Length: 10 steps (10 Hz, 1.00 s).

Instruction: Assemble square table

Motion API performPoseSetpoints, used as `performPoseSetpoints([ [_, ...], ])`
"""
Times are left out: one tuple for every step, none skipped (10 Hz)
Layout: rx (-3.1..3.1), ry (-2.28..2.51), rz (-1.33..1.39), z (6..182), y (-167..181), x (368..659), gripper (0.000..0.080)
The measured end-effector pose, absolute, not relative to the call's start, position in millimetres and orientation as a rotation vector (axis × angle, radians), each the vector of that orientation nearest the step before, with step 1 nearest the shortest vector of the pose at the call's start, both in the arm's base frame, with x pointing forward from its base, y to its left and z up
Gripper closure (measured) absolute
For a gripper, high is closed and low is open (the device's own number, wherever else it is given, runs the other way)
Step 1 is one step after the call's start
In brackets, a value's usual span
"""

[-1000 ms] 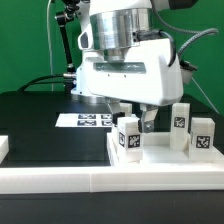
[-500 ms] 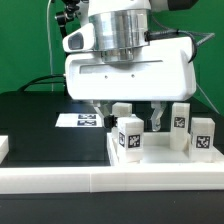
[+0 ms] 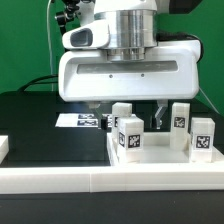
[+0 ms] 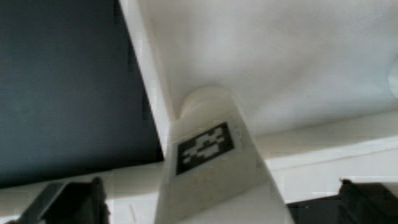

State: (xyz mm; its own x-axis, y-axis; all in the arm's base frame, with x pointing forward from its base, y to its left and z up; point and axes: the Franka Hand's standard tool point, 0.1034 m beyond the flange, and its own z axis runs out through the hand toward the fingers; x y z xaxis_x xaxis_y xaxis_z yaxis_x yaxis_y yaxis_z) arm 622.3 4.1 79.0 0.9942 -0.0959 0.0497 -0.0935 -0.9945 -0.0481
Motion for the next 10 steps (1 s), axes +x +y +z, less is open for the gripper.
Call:
performPoseSetpoints([
  [-3.103,0.021,-0.082,79.0,4.4,622.3,0.0151],
  [-3.104,-0.083,-0.084,79.0,4.5,622.2,0.0151],
  [-3.100,-0.208,-0.086,78.9,3.5,622.2,0.0151],
  [-3.097,-0.253,-0.086,78.7,1.8,621.9,0.0151],
  [-3.097,-0.257,-0.086,78.6,-0.7,621.8,0.0151],
  [-3.097,-0.258,-0.086,78.6,-0.1,621.8,0.0280],
  [-3.097,-0.256,-0.086,78.6,-0.2,621.8,0.0418],
  [-3.099,-0.218,-0.085,78.6,-0.1,621.8,0.0510],
  [-3.099,-0.220,-0.085,78.5,-0.1,621.7,0.0510],
  [-3.099,-0.181,-0.085,78.5,0.2,621.7,0.0509],
])
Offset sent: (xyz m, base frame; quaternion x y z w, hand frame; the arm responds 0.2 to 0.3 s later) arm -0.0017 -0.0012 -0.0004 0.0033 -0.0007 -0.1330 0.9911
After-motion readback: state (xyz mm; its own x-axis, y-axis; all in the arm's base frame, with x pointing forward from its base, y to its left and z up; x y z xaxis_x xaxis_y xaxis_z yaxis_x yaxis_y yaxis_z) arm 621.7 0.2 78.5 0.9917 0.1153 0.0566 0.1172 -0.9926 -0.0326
